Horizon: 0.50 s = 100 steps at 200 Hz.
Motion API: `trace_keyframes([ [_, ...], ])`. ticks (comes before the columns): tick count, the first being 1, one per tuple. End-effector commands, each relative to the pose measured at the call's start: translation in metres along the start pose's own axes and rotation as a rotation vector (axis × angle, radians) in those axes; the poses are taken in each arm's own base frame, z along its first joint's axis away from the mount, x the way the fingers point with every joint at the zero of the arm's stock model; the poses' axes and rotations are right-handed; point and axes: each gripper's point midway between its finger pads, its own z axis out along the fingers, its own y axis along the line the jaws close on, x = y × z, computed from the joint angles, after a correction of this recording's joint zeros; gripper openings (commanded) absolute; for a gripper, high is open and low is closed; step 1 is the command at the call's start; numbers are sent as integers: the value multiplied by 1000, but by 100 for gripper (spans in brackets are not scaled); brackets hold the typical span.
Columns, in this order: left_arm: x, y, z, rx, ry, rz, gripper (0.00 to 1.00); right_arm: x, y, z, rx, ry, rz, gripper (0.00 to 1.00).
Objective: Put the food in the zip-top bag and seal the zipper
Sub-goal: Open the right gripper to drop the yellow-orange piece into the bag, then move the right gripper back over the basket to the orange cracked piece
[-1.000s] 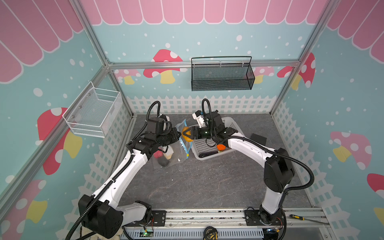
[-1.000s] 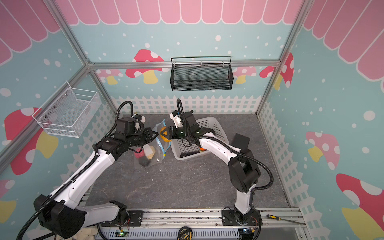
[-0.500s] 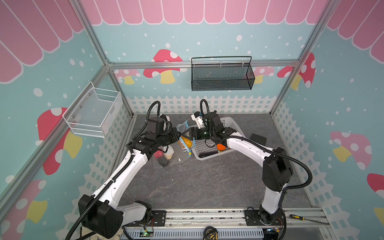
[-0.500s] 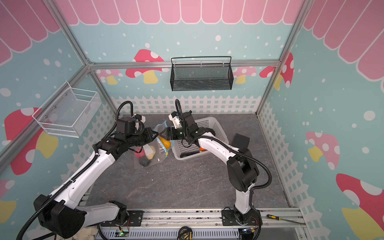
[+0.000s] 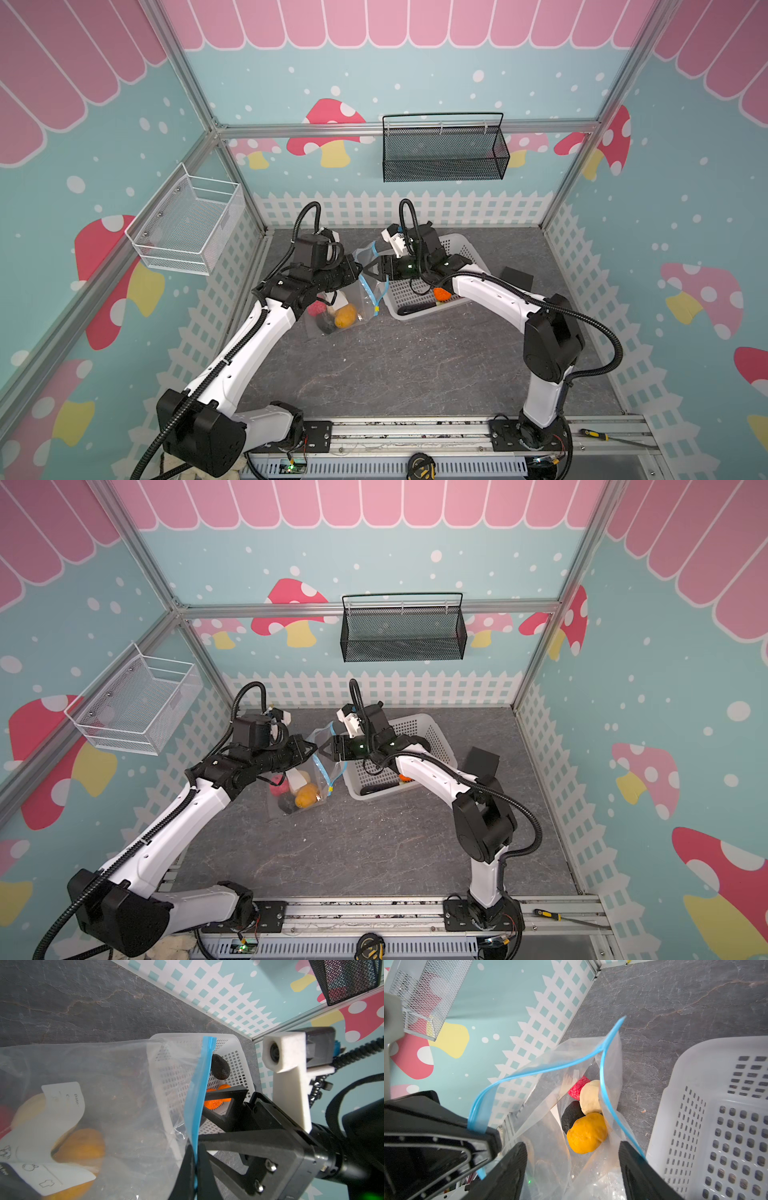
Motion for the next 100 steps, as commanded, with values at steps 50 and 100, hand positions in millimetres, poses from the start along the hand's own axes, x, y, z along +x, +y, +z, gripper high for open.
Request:
trace_keyframes([
  [50,0,-1,1,5,-5,1,0,-10,10,-35,81,-19,-92,71],
  [100,2,0,4,6,8,-3,0,-10,-45,-75,323,14,-135,70],
])
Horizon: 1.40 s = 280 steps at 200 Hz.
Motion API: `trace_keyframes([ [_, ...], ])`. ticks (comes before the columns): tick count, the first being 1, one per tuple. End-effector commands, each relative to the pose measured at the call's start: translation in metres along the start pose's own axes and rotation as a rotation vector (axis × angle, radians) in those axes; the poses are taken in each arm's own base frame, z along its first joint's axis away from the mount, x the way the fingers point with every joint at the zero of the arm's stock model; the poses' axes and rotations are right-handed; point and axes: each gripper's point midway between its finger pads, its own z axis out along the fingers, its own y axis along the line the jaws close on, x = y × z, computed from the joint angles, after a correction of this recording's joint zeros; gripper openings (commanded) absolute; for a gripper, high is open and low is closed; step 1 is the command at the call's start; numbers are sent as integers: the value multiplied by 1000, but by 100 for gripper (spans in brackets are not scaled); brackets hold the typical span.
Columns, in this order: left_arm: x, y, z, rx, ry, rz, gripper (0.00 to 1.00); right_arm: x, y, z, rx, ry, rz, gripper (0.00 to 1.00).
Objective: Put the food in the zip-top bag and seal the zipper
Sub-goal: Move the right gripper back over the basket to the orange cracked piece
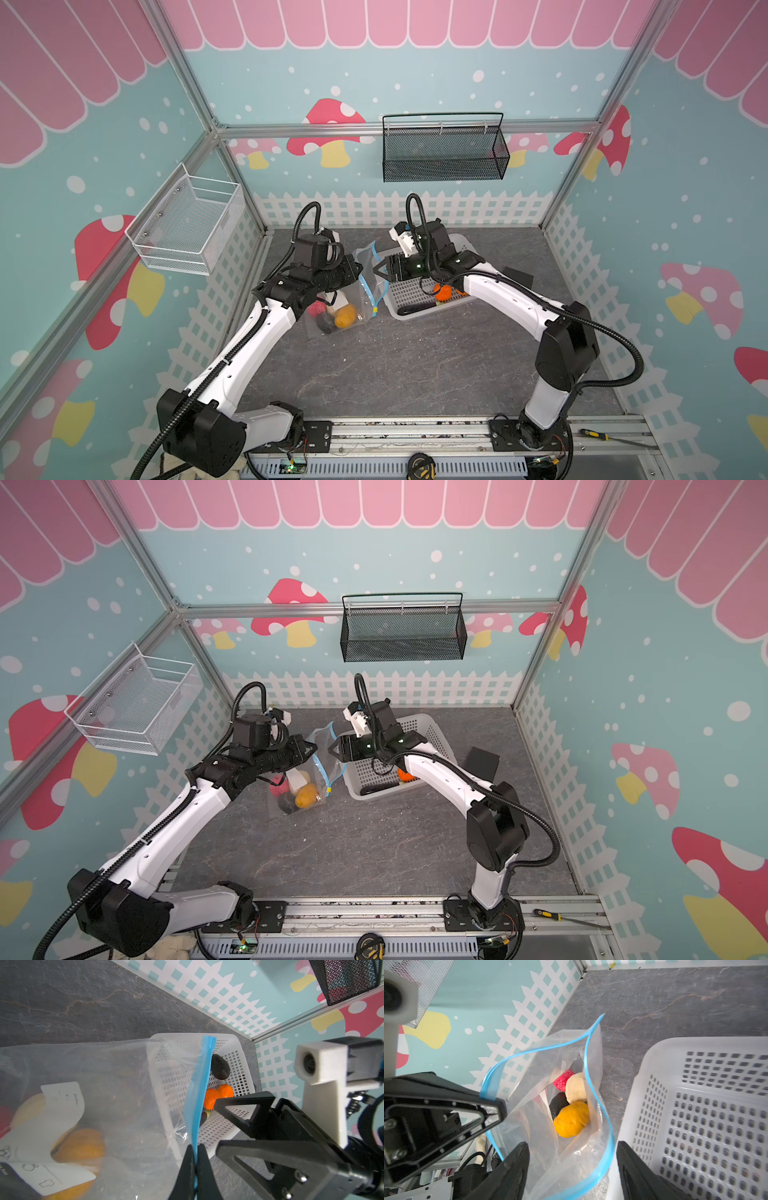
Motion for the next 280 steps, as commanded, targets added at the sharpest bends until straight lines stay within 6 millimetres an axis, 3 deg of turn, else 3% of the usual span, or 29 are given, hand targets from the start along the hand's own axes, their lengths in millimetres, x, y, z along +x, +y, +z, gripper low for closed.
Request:
trace_keyframes([
  [1,1,-1,3,8,4,-1,0,-2,-36,-25,174,16,-47,70],
  [40,3,-2,4,8,8,1,0,21,-105,-43,407,141,-7,70],
  [94,4,-3,6,10,14,5,0,47,-169,-55,629,278,18,73],
  [126,4,-3,6,9,15,6,0,58,-191,-57,694,332,42,74],
  [129,5,-2,6,7,16,5,0,67,-199,-51,697,363,53,73],
  [214,5,-1,8,5,18,4,0,96,-224,-30,678,472,102,77],
  [280,5,0,10,-1,18,4,0,98,-237,-18,678,476,110,79],
])
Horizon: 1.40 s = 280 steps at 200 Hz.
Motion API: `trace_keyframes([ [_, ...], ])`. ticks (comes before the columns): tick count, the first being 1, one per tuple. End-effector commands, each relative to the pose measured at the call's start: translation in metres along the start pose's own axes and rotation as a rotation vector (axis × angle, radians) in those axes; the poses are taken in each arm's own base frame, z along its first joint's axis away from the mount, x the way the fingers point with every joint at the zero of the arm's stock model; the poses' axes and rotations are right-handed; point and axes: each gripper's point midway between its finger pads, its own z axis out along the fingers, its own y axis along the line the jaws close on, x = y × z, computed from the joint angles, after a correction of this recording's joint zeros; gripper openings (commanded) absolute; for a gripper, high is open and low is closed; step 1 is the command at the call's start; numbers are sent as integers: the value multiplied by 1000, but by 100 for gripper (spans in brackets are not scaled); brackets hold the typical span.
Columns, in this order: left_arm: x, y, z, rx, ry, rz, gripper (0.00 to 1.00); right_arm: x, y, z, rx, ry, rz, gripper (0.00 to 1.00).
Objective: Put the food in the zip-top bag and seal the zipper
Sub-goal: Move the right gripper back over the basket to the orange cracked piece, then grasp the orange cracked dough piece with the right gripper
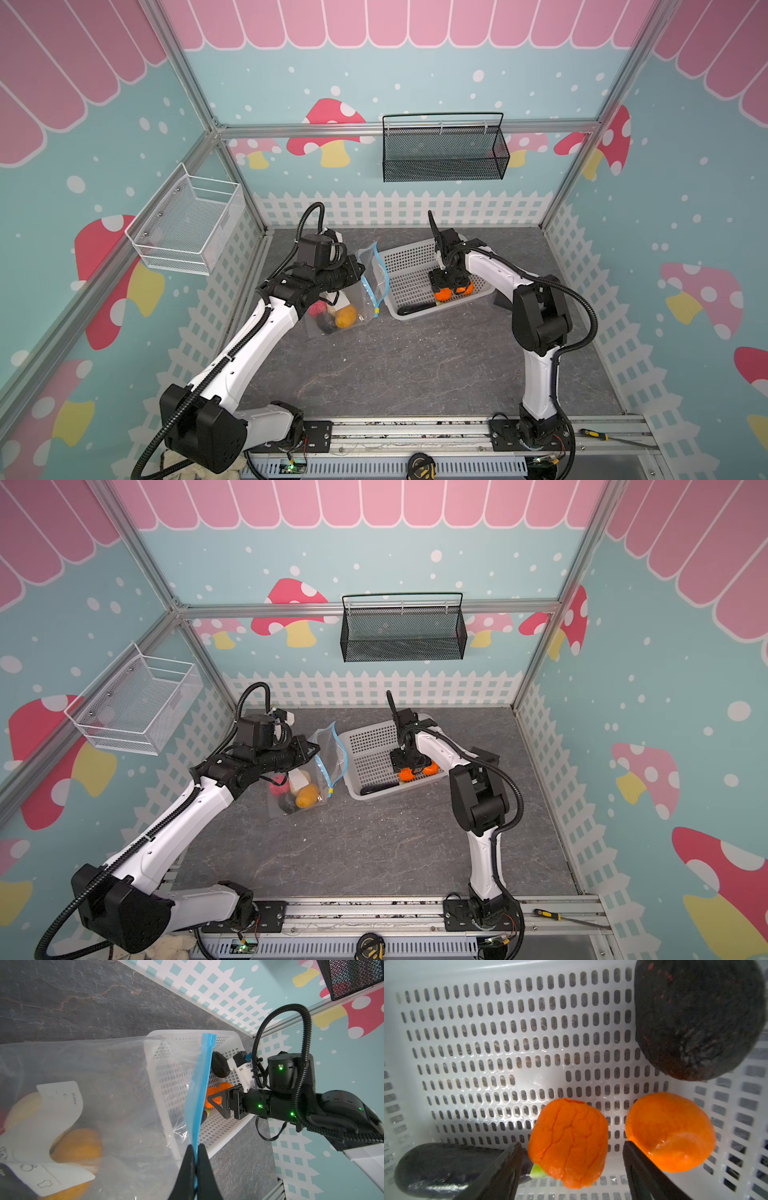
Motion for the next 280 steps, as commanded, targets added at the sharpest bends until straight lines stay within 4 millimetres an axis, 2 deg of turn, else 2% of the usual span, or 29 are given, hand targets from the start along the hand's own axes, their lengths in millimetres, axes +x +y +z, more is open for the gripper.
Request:
trace_keyframes([
  [1,2,2,4,-3,3,-1,0,-8,-1,3,-8,-6,-6,79],
  [57,1,4,5,-10,4,-3,0,-6,3,21,-40,21,-3,73],
  [97,1,4,7,-13,5,-2,0,-5,8,23,-71,23,-3,74],
  [120,2,5,8,-14,9,-4,0,-5,9,22,-76,22,-2,78],
  [145,2,6,8,-18,7,-2,0,-4,9,21,-79,23,-1,78],
  [208,1,6,8,-24,7,2,0,-5,14,13,-107,1,-1,65],
  [280,1,9,10,-38,6,-6,0,-18,20,-3,-153,-76,-11,61],
])
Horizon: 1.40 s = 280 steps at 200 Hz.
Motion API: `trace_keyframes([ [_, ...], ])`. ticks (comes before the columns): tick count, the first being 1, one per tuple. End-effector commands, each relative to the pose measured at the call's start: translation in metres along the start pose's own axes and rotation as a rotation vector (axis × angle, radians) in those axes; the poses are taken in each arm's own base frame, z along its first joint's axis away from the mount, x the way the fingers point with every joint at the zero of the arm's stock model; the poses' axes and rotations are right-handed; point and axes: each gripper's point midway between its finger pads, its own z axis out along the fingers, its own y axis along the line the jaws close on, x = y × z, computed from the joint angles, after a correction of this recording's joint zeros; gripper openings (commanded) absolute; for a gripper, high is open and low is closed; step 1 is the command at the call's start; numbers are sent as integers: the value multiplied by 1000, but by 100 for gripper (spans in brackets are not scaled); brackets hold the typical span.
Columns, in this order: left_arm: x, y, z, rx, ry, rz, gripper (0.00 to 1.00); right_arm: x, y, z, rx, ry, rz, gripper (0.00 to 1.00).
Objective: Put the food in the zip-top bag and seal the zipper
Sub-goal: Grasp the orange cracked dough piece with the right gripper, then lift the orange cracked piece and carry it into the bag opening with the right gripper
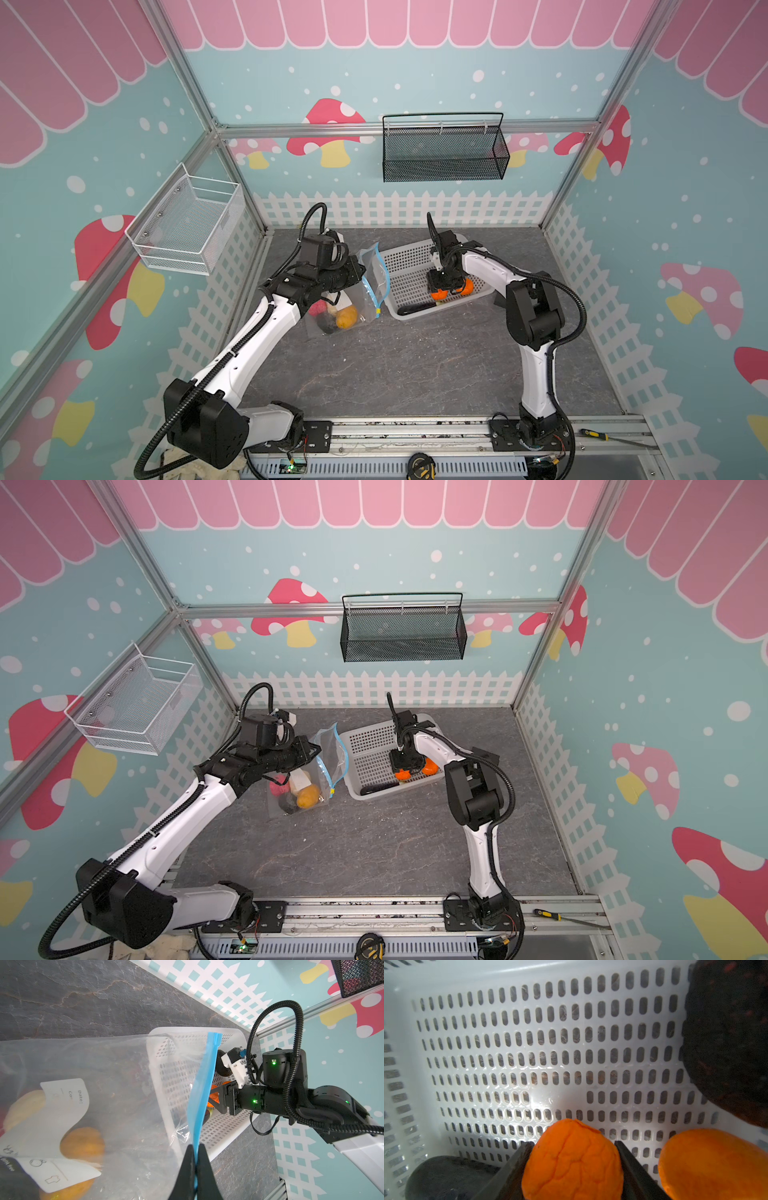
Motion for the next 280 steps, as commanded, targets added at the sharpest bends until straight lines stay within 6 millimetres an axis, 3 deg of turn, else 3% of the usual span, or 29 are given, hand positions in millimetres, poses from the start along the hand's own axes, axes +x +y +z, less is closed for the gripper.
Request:
trace_keyframes([
  [1,-1,4,2,-20,-9,0,0,-10,5,-21,-37,-68,-14,61],
  [75,2,7,4,-25,-1,-4,0,-28,11,-36,-66,-146,-8,61],
  [161,0,4,5,-17,0,-3,0,-53,39,-78,-212,-304,-28,60],
  [181,0,3,5,-12,1,-4,0,-54,54,-85,-301,-337,-38,60],
  [188,-1,2,5,-10,-1,-3,0,-58,61,-105,-337,-384,-51,59],
  [224,-2,0,4,-4,-3,-2,0,-58,89,-139,-475,-495,-114,58],
  [250,-3,0,4,-5,-5,-2,0,-55,107,-155,-539,-547,-162,58],
  [280,-3,-1,4,-3,-6,-2,0,-47,141,-171,-607,-597,-242,58],
])
